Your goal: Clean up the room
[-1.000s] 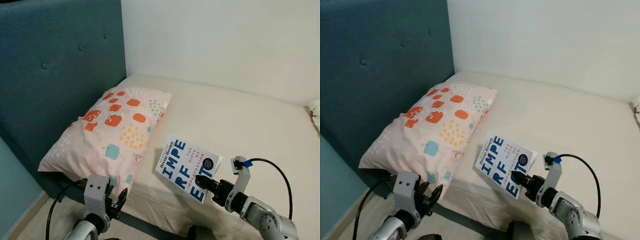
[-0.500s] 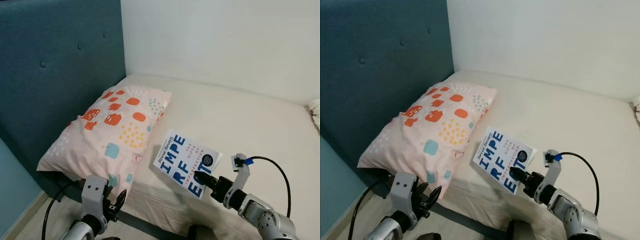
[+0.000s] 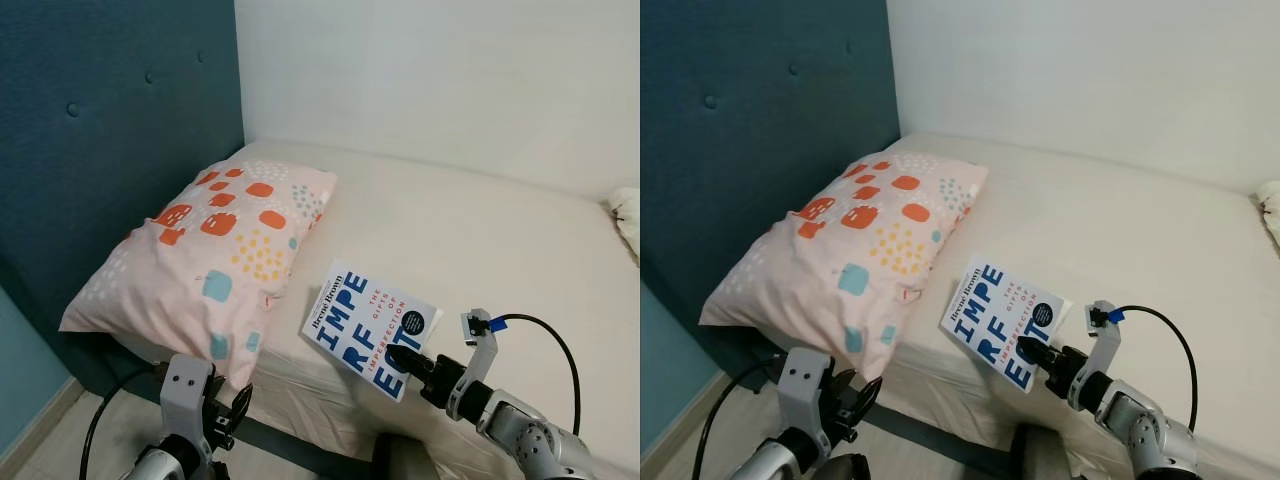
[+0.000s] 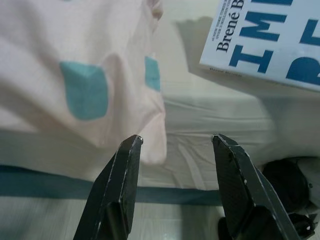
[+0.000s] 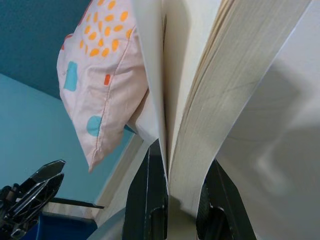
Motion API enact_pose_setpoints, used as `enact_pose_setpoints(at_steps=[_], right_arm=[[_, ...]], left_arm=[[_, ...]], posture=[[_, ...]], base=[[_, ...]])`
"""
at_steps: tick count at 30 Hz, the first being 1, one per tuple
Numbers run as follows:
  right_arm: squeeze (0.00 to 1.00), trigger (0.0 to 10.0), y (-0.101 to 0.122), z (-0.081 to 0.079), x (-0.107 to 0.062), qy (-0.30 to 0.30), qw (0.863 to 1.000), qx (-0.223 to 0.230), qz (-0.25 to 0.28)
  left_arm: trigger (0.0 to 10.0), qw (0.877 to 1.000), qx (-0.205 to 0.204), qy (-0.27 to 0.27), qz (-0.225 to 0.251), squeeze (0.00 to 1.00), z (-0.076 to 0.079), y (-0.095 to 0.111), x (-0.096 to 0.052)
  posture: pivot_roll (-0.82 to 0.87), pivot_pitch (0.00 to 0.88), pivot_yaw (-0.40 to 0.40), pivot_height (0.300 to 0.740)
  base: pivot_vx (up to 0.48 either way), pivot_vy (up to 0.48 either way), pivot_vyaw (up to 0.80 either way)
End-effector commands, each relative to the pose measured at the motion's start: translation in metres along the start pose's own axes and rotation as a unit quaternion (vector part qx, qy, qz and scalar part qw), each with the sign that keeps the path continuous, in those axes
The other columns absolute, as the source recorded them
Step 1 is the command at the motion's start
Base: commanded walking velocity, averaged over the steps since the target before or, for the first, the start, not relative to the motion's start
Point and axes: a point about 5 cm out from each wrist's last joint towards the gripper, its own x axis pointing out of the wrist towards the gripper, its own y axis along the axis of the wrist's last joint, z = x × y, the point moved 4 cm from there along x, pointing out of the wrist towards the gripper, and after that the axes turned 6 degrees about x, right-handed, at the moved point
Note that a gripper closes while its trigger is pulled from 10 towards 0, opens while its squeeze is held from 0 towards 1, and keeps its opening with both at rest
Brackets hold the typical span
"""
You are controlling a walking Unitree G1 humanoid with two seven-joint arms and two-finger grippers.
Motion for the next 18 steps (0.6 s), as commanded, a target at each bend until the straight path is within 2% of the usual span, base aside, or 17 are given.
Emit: enact_pose_setpoints(at_steps=[1,13,15,18], right_arm=[[0.0,10.0,0.004,-0.002,-0.002,0.01,1.0,0.006,0.013],[0.0,10.0,0.011,0.0,0.002,0.024,1.0,0.016,0.008],[0.0,10.0,0.015,0.005,0.001,0.042,0.998,0.038,-0.017],[0.0,10.0,0.019,0.011,-0.001,0.04,0.997,0.059,-0.027]], left_arm=[[10.0,1.0,-0.002,-0.009,-0.014,0.0,0.0,-0.005,-0.005],[10.0,0.999,-0.01,-0.033,-0.014,0.0,0.002,-0.002,-0.007],[10.0,0.998,-0.015,-0.053,-0.008,0.0,0.005,0.006,-0.009],[10.0,0.998,-0.016,-0.062,-0.004,0.0,0.006,0.011,-0.012]], posture=[[0.06,0.183,-0.071,0.529],[0.07,0.205,-0.06,0.529],[0.09,0.23,-0.063,0.529],[0.09,0.242,-0.065,0.529]], base=[[0.0,0.0,0.0],[0.0,0.0,0.0],[0.0,0.0,0.0],[0.0,0.0,0.0]])
